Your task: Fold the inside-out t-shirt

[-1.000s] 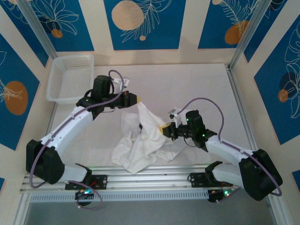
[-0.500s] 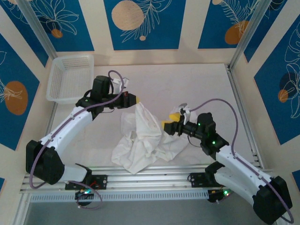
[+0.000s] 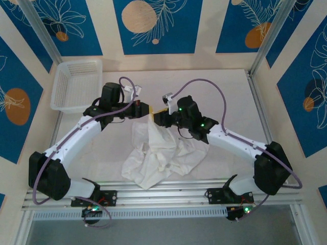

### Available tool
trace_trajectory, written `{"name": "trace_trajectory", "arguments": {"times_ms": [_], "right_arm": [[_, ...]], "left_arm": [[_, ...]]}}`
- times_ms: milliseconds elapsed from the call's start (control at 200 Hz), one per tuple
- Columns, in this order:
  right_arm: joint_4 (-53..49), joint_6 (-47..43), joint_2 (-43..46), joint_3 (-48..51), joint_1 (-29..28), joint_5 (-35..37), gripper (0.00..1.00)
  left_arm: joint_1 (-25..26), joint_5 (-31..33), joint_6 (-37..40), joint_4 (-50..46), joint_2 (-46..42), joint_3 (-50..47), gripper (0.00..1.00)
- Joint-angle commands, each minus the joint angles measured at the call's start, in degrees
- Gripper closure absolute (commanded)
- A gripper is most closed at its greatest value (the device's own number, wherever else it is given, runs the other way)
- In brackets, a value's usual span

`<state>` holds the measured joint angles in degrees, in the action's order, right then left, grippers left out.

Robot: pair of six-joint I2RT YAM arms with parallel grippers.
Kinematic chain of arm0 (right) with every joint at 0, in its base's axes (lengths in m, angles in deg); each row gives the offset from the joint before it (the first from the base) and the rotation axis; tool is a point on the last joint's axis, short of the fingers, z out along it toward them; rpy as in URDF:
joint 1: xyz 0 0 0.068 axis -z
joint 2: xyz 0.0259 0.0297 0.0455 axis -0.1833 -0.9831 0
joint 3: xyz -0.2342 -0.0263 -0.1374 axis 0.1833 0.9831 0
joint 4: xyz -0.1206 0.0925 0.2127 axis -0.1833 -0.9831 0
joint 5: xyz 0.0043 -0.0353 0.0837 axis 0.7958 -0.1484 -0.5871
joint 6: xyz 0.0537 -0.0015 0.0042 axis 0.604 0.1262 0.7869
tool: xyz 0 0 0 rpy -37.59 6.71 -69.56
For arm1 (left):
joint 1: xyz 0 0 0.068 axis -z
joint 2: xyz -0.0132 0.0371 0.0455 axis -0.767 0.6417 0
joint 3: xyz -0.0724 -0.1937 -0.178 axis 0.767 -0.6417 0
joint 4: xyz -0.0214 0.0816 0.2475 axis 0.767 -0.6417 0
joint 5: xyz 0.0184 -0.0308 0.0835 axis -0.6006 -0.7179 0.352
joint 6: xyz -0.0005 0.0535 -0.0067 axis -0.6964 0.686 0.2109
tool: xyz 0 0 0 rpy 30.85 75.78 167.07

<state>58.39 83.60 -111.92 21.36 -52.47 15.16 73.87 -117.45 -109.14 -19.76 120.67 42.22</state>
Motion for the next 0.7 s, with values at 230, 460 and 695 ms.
{"name": "trace_trajectory", "arguments": {"times_ms": [230, 460, 695], "right_arm": [[-19.74, 6.32, -3.23, -5.27, 2.35, 6.06, 0.7], [-30.89, 13.86, 0.3, -2.99, 9.47, -9.1, 0.69], [-26.44, 13.79, 6.32, 1.37, 11.44, -18.34, 0.61]], "left_arm": [[0.12, -0.06, 2.84, -1.86, -1.29, 1.24, 1.0], [0.19, 0.49, 3.45, -2.48, -1.36, 0.73, 1.0], [0.21, 0.35, 2.7, -1.4, -0.76, 0.14, 1.0]]}}
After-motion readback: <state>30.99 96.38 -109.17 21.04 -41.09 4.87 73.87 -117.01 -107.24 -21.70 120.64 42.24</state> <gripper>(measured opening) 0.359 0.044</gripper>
